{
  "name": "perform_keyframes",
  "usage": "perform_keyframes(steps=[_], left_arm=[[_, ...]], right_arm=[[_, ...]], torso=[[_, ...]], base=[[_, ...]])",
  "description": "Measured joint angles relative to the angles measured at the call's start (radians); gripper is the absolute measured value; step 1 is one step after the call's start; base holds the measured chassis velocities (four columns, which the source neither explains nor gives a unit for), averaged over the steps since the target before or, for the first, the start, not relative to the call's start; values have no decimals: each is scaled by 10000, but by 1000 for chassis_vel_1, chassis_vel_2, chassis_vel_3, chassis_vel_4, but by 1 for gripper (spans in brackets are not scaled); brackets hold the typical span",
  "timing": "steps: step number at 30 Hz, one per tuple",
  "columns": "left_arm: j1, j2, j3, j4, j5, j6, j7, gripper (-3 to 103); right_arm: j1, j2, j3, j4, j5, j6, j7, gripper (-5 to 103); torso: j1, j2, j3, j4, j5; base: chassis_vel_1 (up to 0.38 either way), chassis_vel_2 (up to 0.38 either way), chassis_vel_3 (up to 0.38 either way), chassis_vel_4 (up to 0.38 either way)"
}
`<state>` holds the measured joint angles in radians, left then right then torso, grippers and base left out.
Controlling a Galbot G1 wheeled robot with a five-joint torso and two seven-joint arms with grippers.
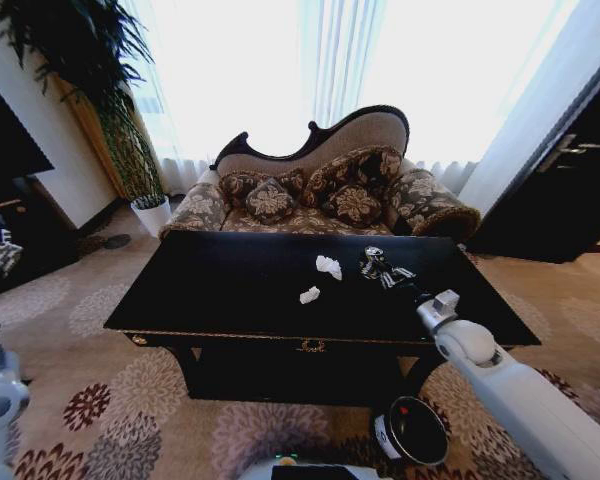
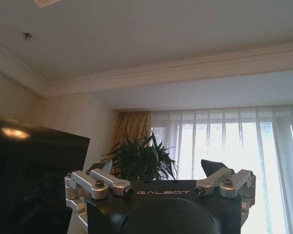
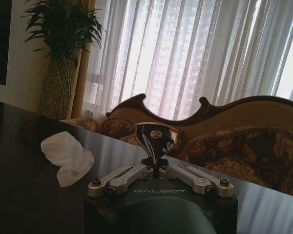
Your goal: Move to the front of the table and place the trash on the table into the trash bin.
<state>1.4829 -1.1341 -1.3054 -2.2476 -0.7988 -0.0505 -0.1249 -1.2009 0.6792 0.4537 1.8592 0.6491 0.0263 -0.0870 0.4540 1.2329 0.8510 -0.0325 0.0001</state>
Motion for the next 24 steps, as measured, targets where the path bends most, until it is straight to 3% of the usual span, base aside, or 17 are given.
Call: perform_keyframes(steps=[5, 10, 17, 21, 22, 24], left_arm=[[29, 17, -44, 19, -33, -67, -2, 100], [-8, 41, -38, 43, -66, -73, -5, 100], [-138, -5, 142, 174, -80, -100, -10, 100], [-305, 63, 308, 455, -167, -144, -11, 100], [-305, 63, 308, 455, -167, -144, -11, 100], [-401, 115, 324, 595, -213, -168, -12, 100]], right_arm=[[-635, -64, 540, 252, 228, 38, -163, 0], [-1355, 35, 1187, 759, 1164, 233, -454, 0], [-1918, 865, 1760, 1141, 2263, 778, -1312, 0], [-2516, 1511, 2186, 1130, 3463, 1714, -3140, 0], [-2516, 1511, 2186, 1130, 3463, 1714, -3140, 0], [-2760, 1613, 2372, 1125, 3891, 2047, -4047, 0]], torso=[[-1, 3, -2, 1, -2], [-1, 4, -2, 0, -4], [-2, 4, -2, 1, -4], [-1, 3, -2, 0, -4], [-1, 3, -2, 0, -4], [-2, 4, -2, -4, -2]], base=[[0, 0, 0, 0], [0, 0, 0, 0], [0, 0, 0, 0], [0, 0, 0, 0], [0, 0, 0, 0], [0, 0, 0, 0]])
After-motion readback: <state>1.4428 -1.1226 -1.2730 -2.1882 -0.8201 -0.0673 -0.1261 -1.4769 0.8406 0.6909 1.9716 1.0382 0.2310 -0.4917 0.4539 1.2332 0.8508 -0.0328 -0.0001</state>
